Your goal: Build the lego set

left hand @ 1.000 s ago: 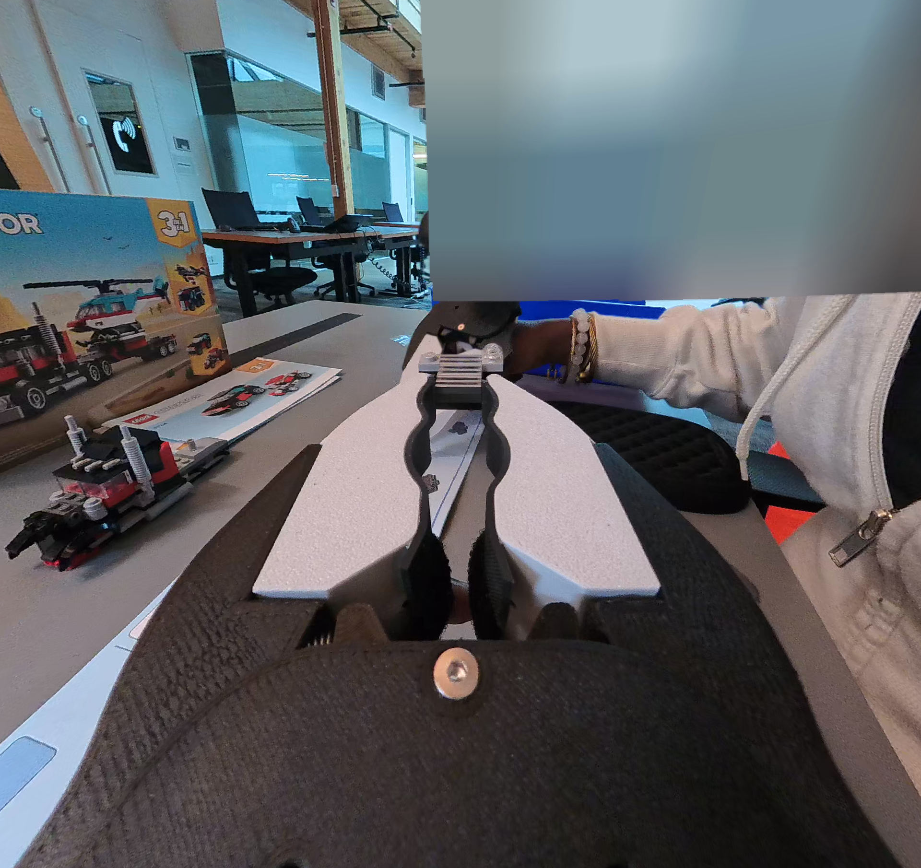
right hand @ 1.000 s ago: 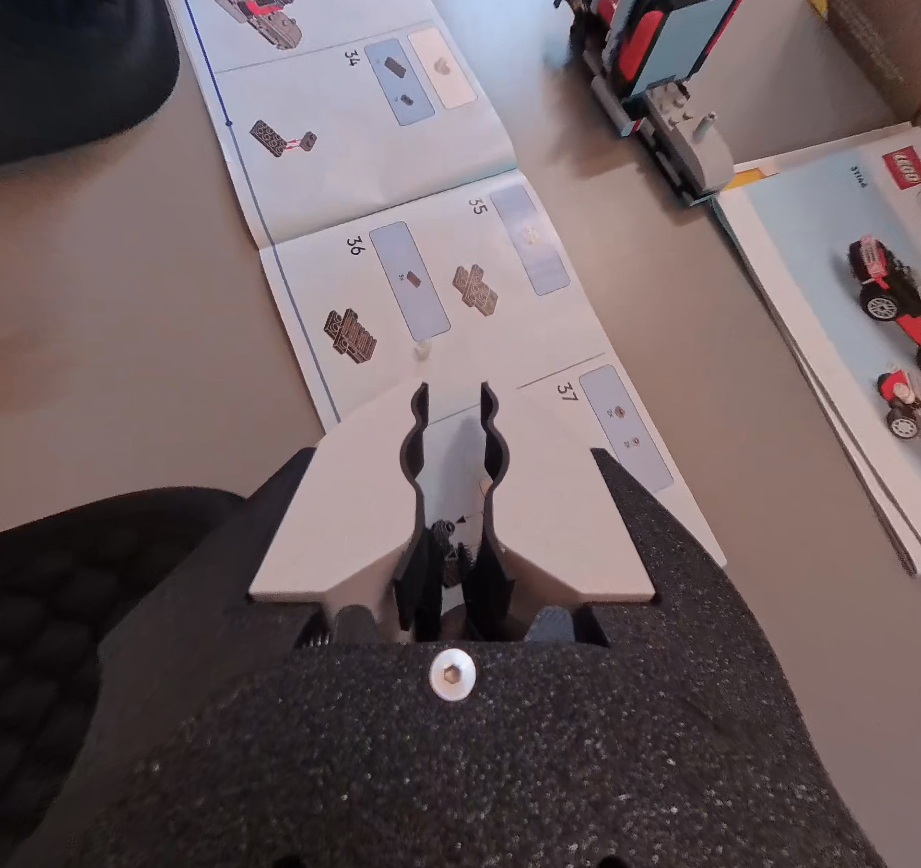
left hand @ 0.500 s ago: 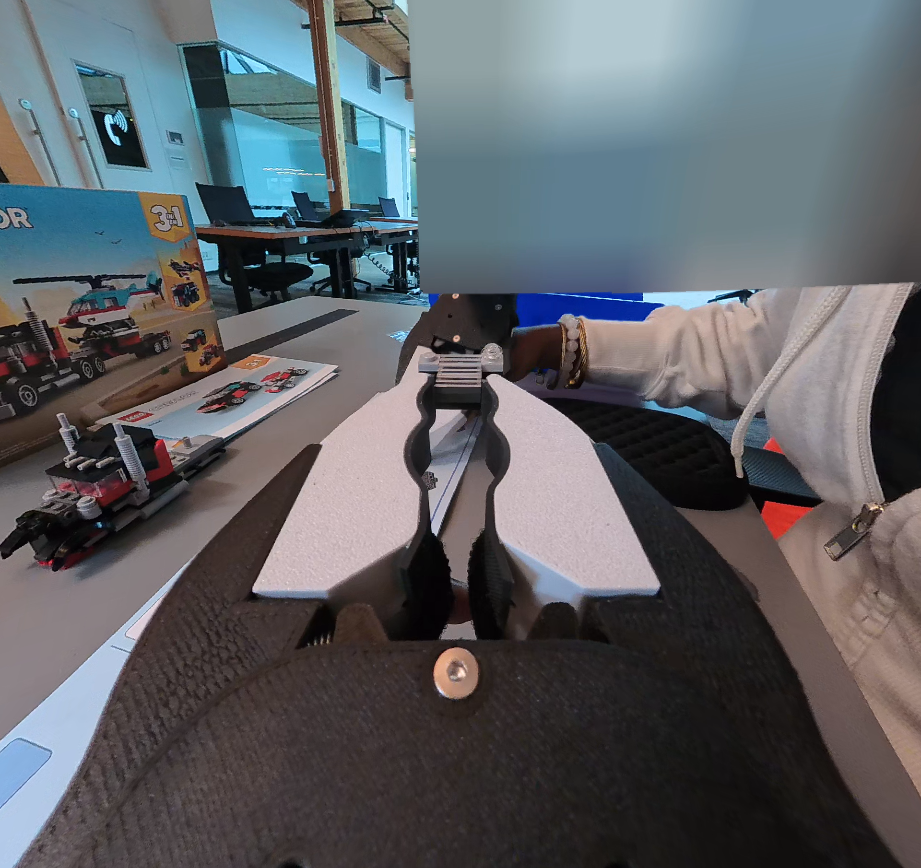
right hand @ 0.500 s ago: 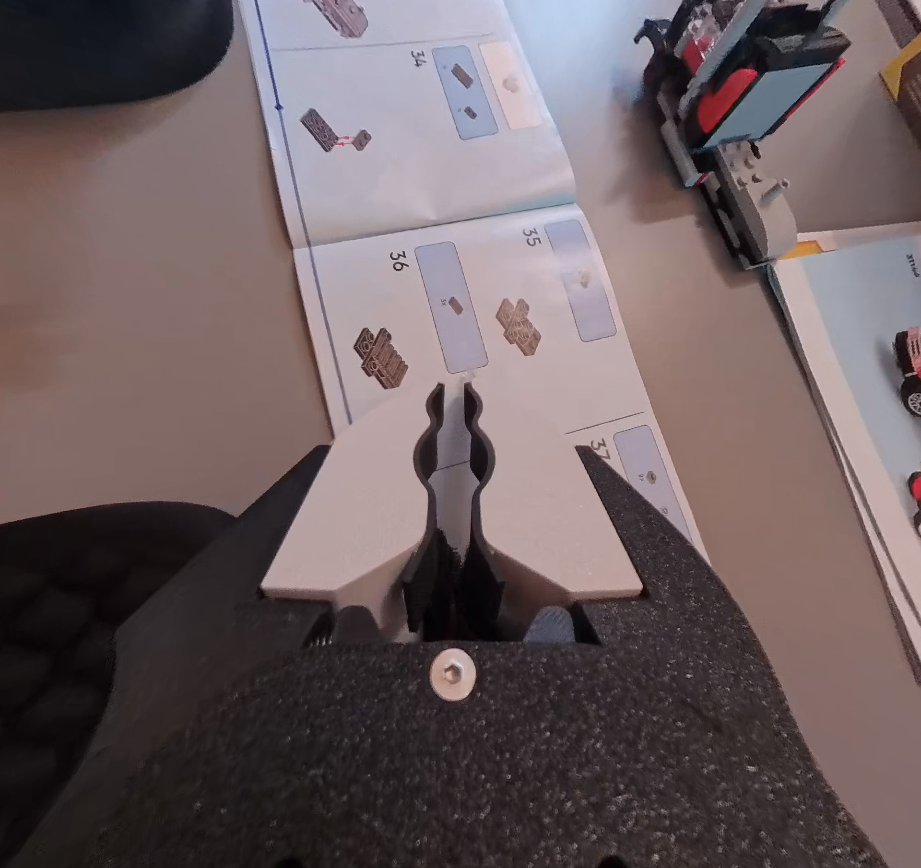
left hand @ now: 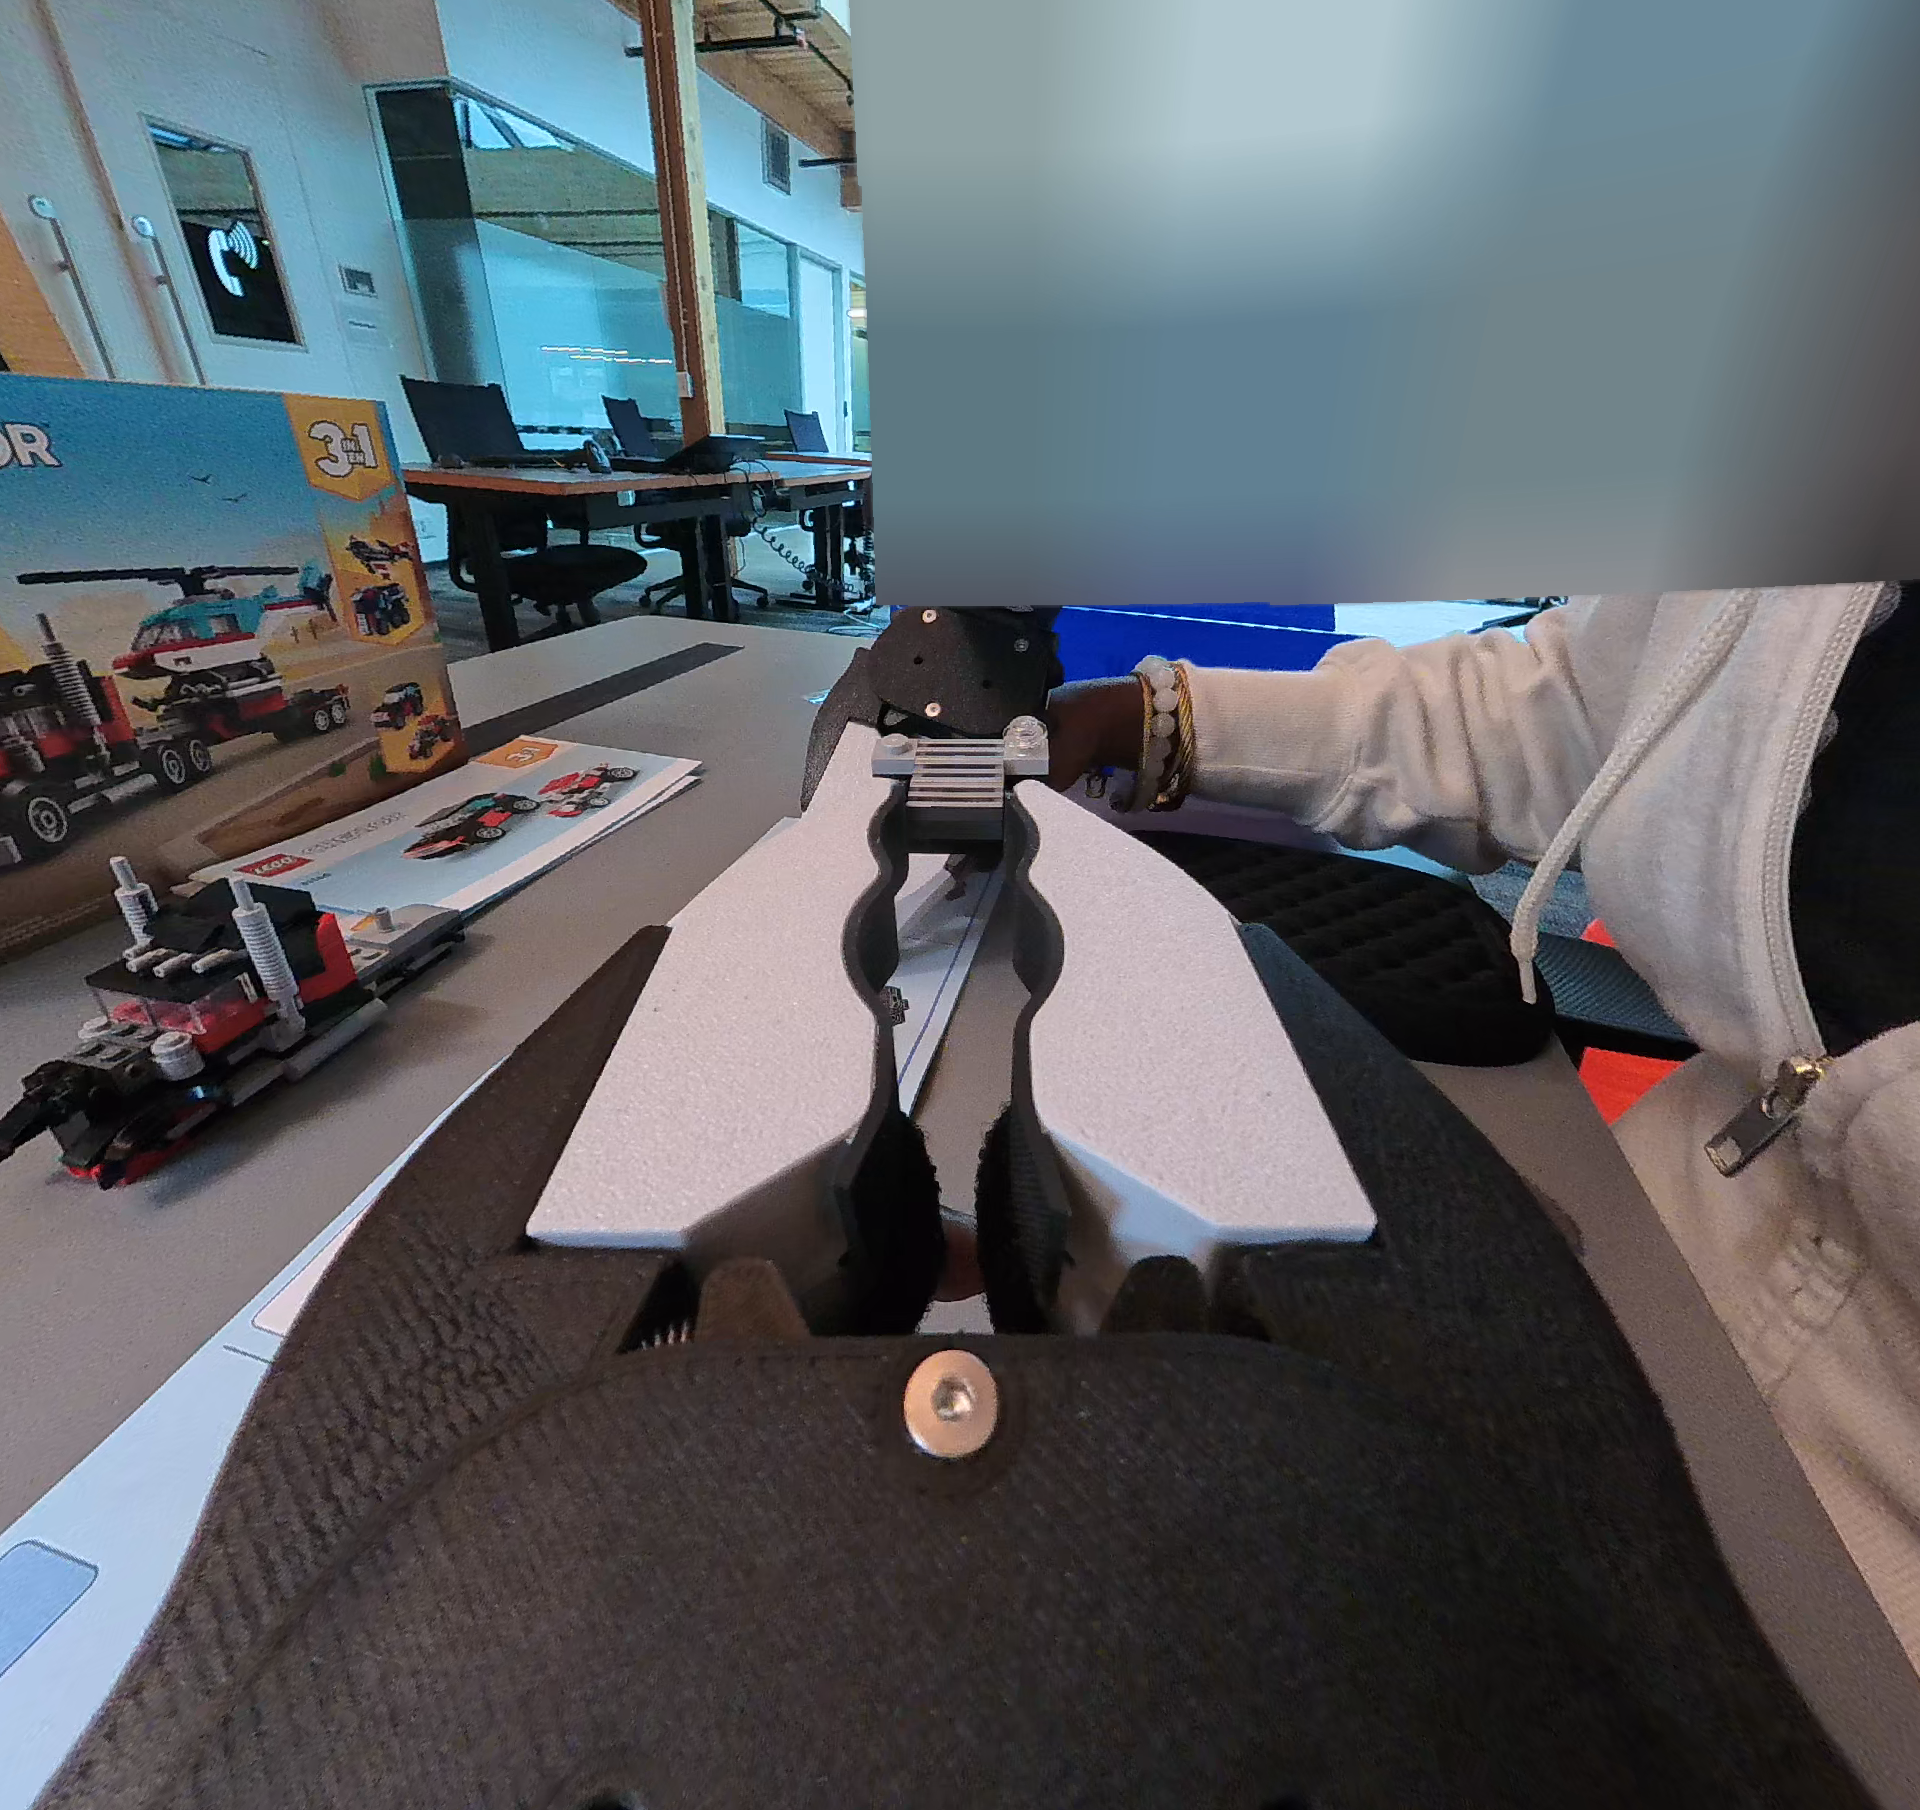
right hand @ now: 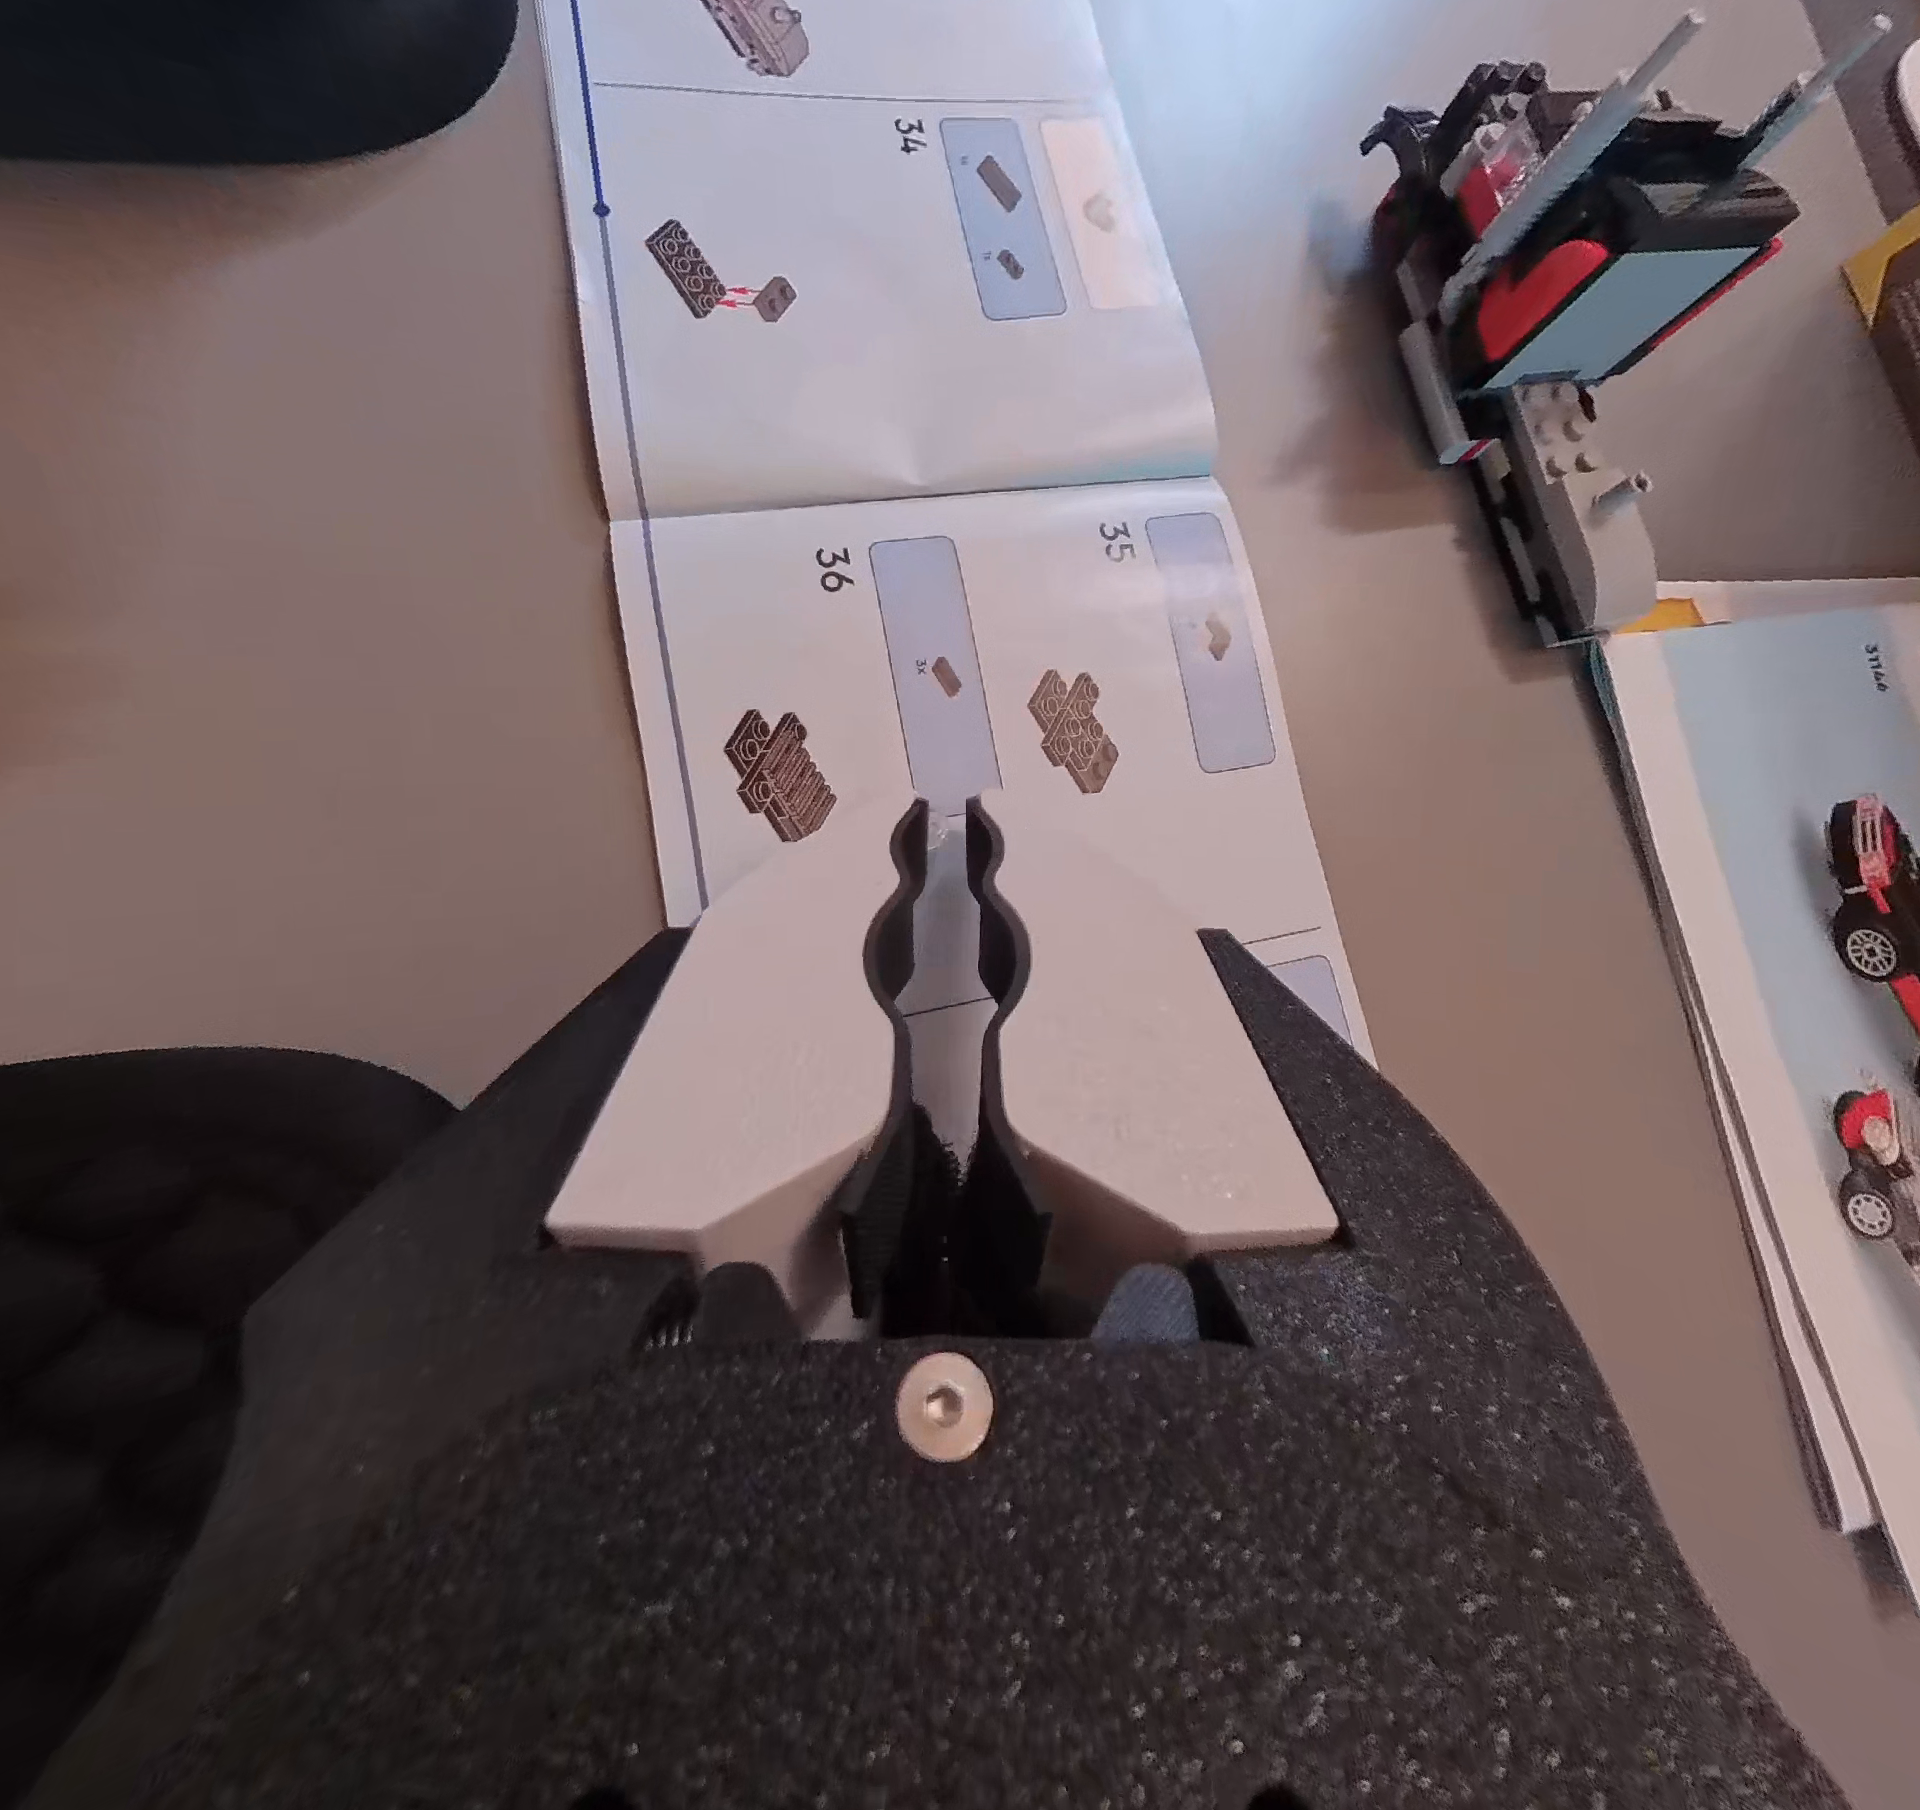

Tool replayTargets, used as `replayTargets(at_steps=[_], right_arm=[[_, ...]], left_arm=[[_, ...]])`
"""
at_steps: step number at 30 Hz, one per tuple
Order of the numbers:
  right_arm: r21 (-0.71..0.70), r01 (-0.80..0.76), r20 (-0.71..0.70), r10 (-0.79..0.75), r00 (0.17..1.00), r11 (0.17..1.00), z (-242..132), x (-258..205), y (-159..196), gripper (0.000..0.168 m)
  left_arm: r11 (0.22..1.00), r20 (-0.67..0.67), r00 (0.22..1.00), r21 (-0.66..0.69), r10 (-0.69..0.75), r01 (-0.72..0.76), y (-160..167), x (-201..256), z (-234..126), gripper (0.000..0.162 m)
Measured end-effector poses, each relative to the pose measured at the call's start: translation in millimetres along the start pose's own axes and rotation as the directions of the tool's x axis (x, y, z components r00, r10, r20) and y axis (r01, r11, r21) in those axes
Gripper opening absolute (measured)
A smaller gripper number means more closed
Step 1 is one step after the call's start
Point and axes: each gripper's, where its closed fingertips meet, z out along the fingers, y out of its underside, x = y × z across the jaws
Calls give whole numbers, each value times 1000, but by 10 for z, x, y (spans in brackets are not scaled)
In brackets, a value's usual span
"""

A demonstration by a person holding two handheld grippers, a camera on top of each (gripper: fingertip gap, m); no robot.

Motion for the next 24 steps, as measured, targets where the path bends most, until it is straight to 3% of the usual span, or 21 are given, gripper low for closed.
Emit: replayTargets(at_steps=[3,8,13,17,21,24], right_arm=[[6,-31,-24,31,999,1000,2,56,19,3],[62,-274,45,271,961,960,-48,139,60,2],[127,-393,49,390,920,911,-168,269,100,6],[144,-287,92,275,957,947,-271,124,23,6],[34,-118,28,117,993,992,-227,24,117,7],[47,-85,20,84,996,995,-165,-8,45,8]], left_arm=[[1000,0,1000,1,1,-1,-2,2,-1,17],[1000,-3,1000,2,-3,3,-2,0,-1,17],[1000,-6,1000,1,-4,4,-1,1,-1,17],[1000,-7,1000,-1,-4,4,3,1,1,17],[1000,-9,1000,-3,-5,4,6,2,3,17],[1000,-10,1000,-4,-3,3,8,4,4,17]])
